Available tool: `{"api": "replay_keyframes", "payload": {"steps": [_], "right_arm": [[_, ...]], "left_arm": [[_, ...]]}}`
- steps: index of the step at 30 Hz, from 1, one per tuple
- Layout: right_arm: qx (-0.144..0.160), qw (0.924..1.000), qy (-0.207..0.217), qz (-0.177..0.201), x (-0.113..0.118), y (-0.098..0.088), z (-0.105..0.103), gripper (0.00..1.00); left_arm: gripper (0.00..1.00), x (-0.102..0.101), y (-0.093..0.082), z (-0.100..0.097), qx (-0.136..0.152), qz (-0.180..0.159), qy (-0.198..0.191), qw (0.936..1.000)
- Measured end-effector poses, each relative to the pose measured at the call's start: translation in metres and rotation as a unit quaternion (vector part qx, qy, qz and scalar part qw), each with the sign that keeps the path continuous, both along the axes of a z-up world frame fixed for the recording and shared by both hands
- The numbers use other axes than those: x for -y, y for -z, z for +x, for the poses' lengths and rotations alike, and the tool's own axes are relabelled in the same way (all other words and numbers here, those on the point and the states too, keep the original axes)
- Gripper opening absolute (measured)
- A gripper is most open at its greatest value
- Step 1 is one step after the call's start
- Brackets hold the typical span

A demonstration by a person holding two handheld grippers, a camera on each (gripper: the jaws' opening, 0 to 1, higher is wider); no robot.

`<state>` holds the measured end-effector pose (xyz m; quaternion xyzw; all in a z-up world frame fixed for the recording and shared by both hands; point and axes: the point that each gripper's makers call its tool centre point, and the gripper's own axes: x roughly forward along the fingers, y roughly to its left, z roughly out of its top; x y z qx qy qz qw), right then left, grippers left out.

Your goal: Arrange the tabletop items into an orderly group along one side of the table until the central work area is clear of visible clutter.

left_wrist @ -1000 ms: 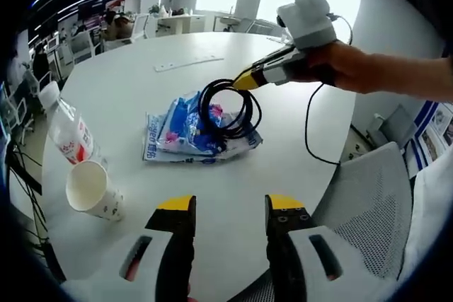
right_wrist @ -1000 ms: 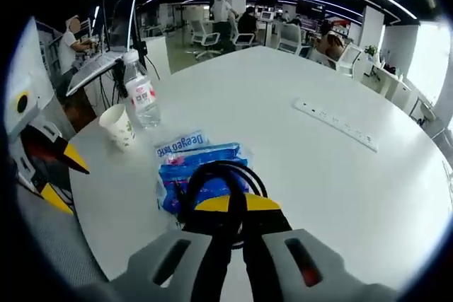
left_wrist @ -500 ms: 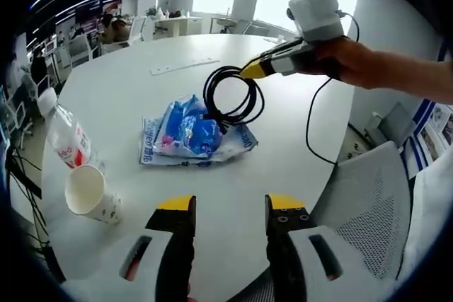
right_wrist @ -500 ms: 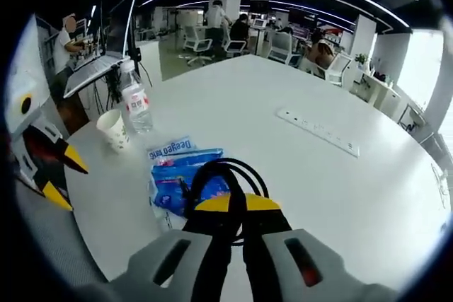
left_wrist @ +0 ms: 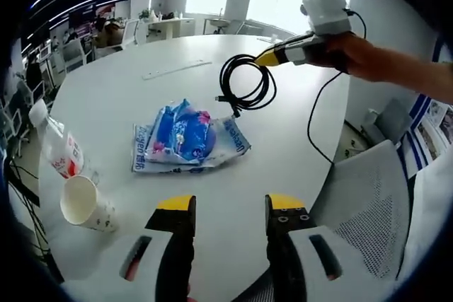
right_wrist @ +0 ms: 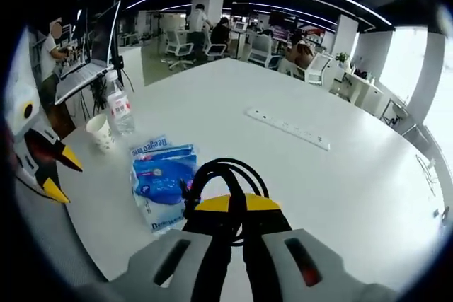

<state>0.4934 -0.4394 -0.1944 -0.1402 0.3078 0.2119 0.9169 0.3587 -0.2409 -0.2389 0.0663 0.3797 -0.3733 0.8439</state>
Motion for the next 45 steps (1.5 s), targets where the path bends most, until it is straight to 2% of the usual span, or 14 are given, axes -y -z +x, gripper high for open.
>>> {"api": "replay_keyframes", "payload": {"steps": [8, 19, 45], "right_arm": [[-0.004, 0.9997, 0.023, -0.003, 0.028, 0.002, -0.007, 0.01], [-0.018, 0.9991, 0.039, -0.001, 0.048, 0.015, -0.025, 0.01], [-0.073, 0.9961, 0.046, 0.018, 0.047, 0.058, -0.039, 0.01]], "left_arm": [[0.38, 0.008, 0.000, 0.002, 0.000, -0.001, 0.009, 1.0000], [0.38, 0.015, 0.000, -0.001, -0.001, 0.001, 0.015, 0.9999], [0.38, 0.005, 0.005, -0.005, -0.007, 0.008, 0.001, 0.9999]]}}
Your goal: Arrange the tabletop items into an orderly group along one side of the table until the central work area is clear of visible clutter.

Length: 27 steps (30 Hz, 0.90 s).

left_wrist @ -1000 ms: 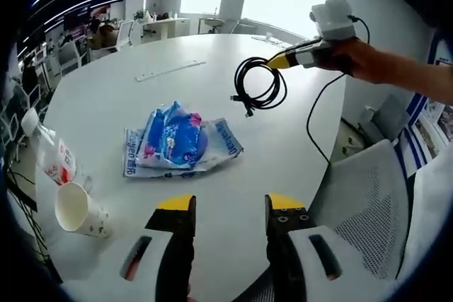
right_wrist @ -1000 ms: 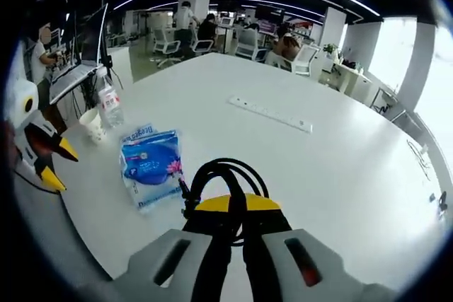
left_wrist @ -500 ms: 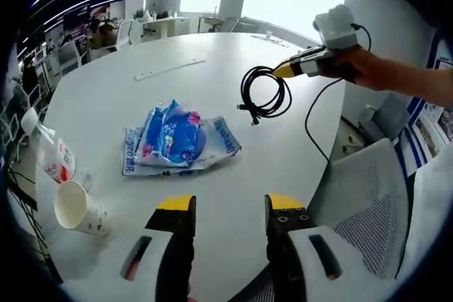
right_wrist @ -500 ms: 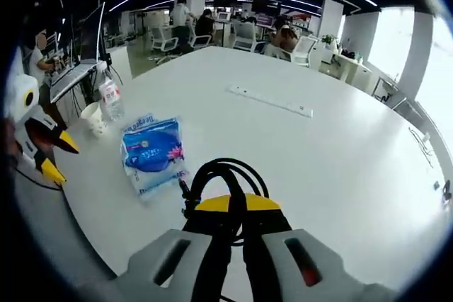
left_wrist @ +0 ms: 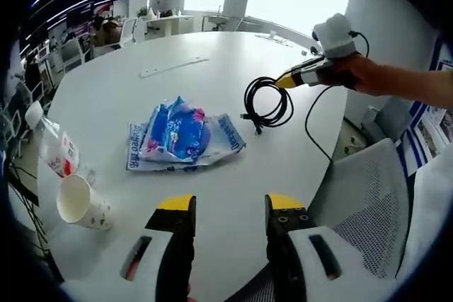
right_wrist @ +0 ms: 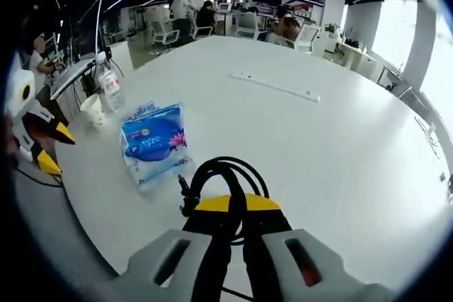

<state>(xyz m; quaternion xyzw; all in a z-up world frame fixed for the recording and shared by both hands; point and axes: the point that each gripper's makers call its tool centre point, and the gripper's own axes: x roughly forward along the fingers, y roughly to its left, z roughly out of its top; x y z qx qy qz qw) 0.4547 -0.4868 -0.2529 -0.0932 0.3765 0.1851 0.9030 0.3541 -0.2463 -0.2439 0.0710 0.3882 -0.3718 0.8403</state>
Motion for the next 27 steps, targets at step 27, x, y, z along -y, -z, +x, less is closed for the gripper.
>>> {"api": "replay_keyframes", "payload": {"steps": [27], "right_arm": [[-0.061, 0.9978, -0.024, -0.010, 0.009, 0.042, 0.015, 0.00]], "left_arm": [[0.39, -0.009, -0.001, 0.002, -0.003, 0.007, -0.025, 0.9997]]}}
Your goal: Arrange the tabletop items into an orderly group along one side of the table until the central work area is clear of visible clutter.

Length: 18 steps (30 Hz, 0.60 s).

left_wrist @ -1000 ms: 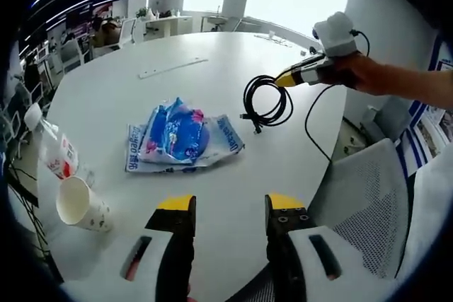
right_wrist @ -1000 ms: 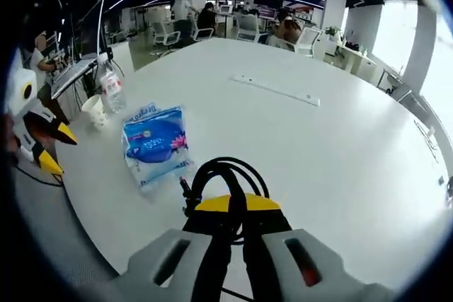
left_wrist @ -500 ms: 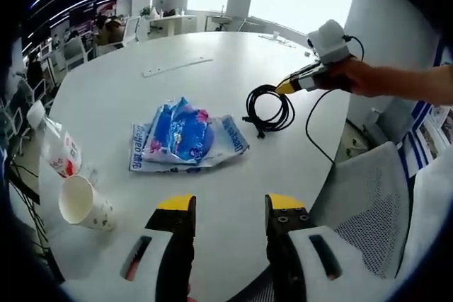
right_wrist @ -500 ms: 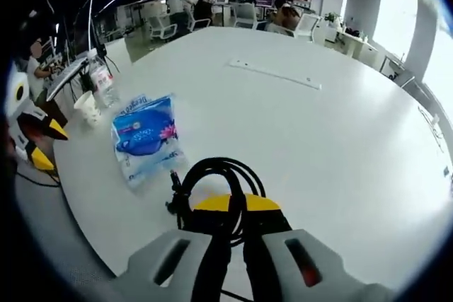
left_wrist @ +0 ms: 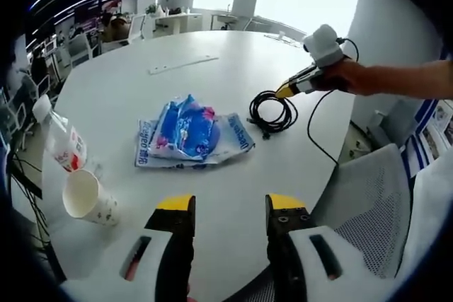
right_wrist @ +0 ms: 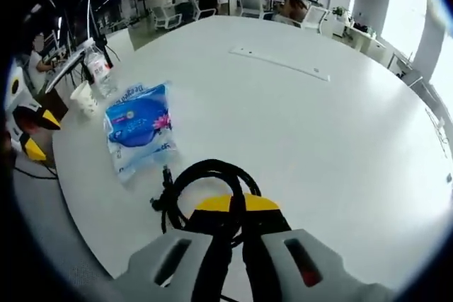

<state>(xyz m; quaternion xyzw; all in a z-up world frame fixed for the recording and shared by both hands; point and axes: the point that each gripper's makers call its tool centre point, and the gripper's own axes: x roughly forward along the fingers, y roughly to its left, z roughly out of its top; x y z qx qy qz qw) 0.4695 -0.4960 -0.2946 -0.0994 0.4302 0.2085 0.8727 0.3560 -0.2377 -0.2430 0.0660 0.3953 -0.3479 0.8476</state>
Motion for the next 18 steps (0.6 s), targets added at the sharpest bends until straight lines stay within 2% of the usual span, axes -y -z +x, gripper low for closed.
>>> {"api": "replay_keyframes", "payload": {"steps": [6, 18], "right_arm": [[-0.008, 1.0000, -0.004, -0.001, -0.0002, 0.0079, 0.0027, 0.00], [-0.013, 0.9999, -0.009, -0.005, -0.0006, 0.0110, 0.0027, 0.00]], "left_arm": [[0.39, -0.0042, 0.0003, -0.0007, -0.001, 0.002, -0.008, 1.0000], [0.39, -0.0068, 0.0008, -0.0022, -0.002, 0.002, -0.014, 0.9999]]}}
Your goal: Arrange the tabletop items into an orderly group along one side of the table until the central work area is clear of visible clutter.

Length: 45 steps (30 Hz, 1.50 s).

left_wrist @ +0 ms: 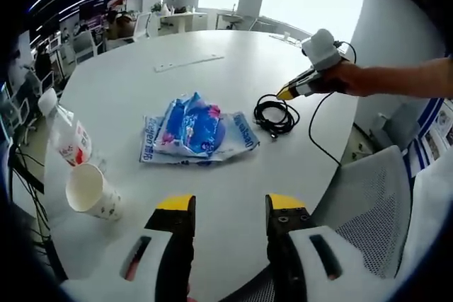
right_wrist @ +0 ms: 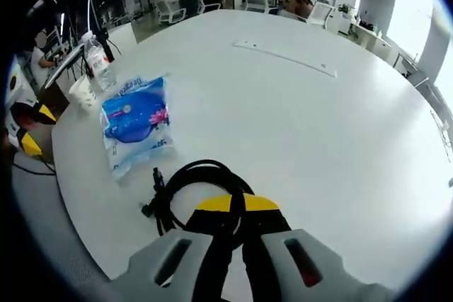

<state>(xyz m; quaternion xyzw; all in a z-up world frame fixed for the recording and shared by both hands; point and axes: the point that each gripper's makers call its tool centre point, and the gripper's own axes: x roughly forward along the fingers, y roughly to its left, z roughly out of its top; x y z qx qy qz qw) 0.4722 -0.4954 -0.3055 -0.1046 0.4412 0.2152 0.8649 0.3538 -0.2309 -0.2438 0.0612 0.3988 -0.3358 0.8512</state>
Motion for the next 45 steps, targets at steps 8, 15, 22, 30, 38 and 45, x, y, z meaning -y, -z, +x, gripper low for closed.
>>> {"api": "replay_keyframes", "payload": {"steps": [8, 15, 22, 30, 38, 45], "right_arm": [[-0.004, 1.0000, 0.000, -0.001, 0.001, -0.001, -0.002, 0.01], [-0.016, 0.9999, 0.004, -0.005, 0.004, 0.002, -0.006, 0.01], [-0.012, 0.9999, 0.001, -0.010, 0.004, -0.003, -0.003, 0.01], [-0.011, 0.9999, 0.005, -0.012, -0.001, -0.010, 0.004, 0.02], [-0.007, 1.0000, 0.001, -0.006, -0.010, -0.013, 0.009, 0.02], [-0.002, 0.9999, -0.014, 0.004, -0.025, -0.016, 0.013, 0.08]], "left_arm": [[0.39, -0.001, 0.000, 0.000, -0.001, -0.002, 0.000, 1.0000], [0.39, -0.001, -0.001, -0.002, 0.001, -0.004, 0.000, 1.0000], [0.39, -0.003, -0.002, -0.001, 0.001, -0.006, -0.002, 1.0000], [0.39, -0.005, -0.004, 0.000, 0.004, -0.011, -0.006, 0.9999], [0.39, -0.011, -0.003, -0.002, 0.004, -0.010, -0.011, 0.9999], [0.39, -0.018, -0.004, -0.002, 0.006, -0.009, -0.020, 0.9998]]}}
